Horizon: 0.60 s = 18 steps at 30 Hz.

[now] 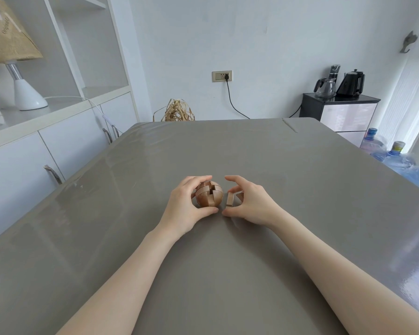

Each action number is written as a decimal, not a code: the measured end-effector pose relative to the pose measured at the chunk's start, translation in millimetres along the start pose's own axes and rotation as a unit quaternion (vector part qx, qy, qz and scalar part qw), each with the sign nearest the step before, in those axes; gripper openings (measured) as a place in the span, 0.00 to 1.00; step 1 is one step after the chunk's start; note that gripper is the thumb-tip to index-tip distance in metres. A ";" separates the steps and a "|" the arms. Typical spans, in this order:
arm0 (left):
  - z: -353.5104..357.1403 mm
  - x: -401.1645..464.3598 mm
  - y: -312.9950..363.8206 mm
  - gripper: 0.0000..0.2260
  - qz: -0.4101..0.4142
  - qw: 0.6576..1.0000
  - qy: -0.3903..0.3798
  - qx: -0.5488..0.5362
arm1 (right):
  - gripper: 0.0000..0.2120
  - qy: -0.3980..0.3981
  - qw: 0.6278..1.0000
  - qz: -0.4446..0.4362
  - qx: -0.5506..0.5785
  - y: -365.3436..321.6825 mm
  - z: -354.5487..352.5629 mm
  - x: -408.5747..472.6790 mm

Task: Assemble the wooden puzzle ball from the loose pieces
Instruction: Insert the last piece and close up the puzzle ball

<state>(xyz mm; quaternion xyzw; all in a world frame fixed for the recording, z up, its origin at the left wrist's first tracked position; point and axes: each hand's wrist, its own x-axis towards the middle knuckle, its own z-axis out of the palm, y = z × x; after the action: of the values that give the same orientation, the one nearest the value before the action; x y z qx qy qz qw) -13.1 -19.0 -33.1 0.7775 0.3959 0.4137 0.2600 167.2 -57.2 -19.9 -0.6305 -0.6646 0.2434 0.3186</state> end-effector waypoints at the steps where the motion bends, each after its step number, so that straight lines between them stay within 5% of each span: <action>1: -0.1 0.0 0.2 0.31 0.002 1.000 0.000 0.001 | 0.37 0.000 1.000 -0.001 0.002 0.3 0.0 0.0; 11: -1.4 -0.8 3.4 0.30 0.009 1.000 0.000 0.009 | 0.37 0.011 0.999 -0.020 0.029 1.6 -1.1 -1.4; 18: -3.3 -0.3 15.3 0.17 0.026 0.999 0.038 0.017 | 0.36 0.071 0.992 -0.068 0.077 -4.7 -6.6 -5.0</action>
<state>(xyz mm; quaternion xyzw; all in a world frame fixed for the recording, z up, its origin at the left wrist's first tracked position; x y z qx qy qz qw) -9.9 -27.5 -20.3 0.7754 0.3922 0.4428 0.2210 168.8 -63.1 -12.6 -0.5730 -0.6612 0.2262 0.4282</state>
